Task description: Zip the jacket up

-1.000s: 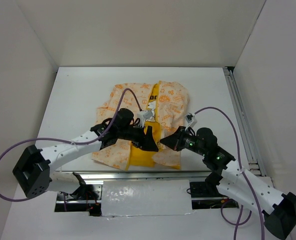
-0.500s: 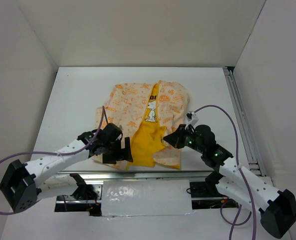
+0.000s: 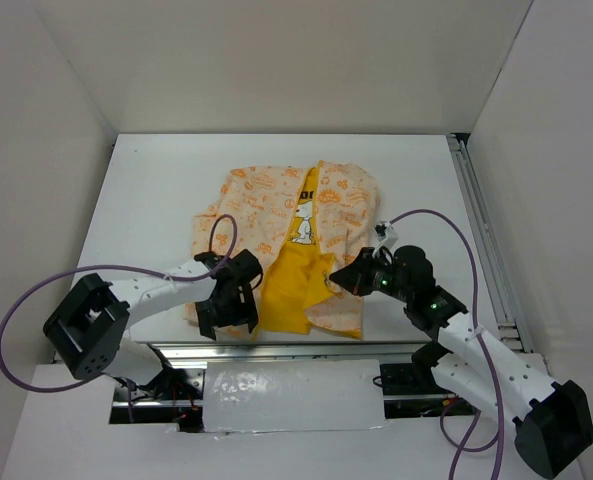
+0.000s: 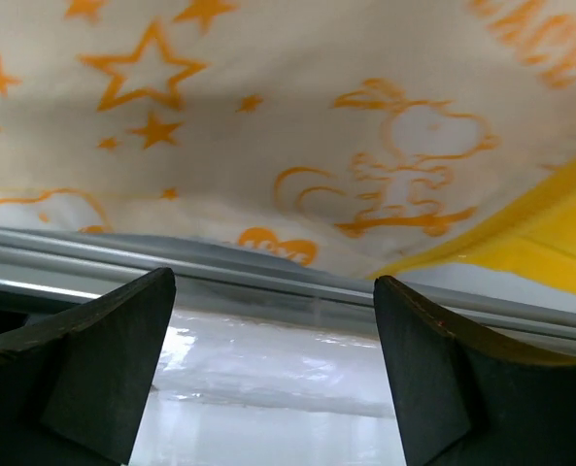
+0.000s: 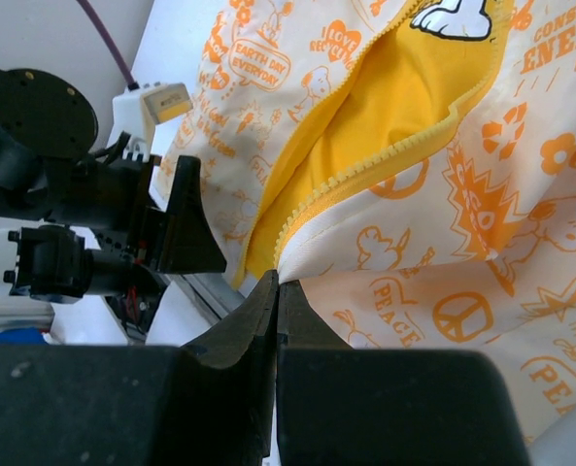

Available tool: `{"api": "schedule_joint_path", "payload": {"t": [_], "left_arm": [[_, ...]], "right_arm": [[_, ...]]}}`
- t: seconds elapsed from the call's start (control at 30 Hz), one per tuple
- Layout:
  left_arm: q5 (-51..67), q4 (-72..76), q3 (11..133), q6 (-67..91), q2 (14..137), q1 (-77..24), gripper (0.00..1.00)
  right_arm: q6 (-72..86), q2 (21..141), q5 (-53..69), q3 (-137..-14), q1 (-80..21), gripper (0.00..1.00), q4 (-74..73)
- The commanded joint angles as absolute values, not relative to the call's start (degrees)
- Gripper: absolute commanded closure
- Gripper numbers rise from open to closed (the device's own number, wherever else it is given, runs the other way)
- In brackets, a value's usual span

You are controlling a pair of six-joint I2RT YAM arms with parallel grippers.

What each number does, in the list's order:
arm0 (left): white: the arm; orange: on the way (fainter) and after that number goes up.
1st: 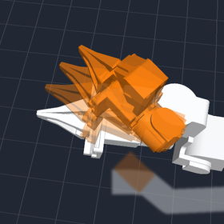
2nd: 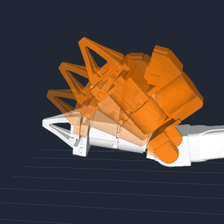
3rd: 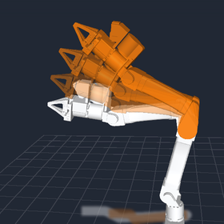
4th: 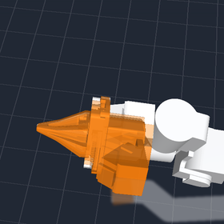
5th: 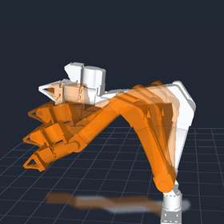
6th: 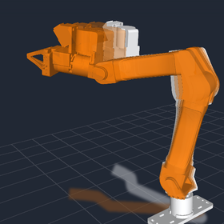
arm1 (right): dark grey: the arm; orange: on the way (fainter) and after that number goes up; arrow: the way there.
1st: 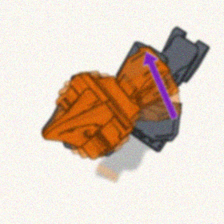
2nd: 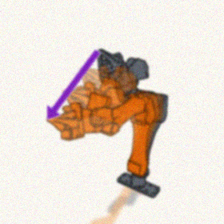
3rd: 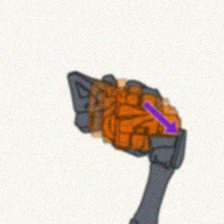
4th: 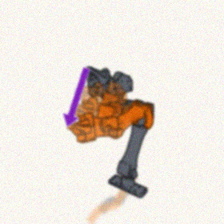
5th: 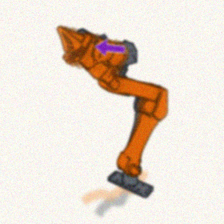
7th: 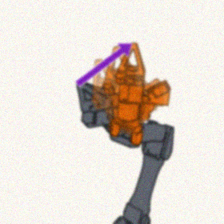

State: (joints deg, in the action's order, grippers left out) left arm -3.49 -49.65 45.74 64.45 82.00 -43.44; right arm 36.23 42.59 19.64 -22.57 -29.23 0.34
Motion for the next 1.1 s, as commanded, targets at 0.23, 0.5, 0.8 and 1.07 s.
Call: {"api": "schedule_joint_path", "payload": {"t": [0.23,0.5,0.8,1.07], "left_arm": [[-2.6,-37.1,45.6,50.8,79.7,-47.8,0.07],[-1.8,-36.1,45.4,51.2,85.6,-47.4,0.17],[-1.8,-37.3,43.8,54.4,84.1,-47.4,0.39],[2.4,-27.8,41.4,48.5,81.9,-45.4,0.76]], "right_arm": [[34.9,43.0,24.3,-23.9,-26.9,1.00,2.0],[34.6,44.0,27.0,-24.9,-25.6,1.00,1.5],[34.5,45.2,26.6,-25.0,-24.3,1.00,1.2],[35.3,48.2,21.0,-25.8,-22.2,1.00,2.7]]}}
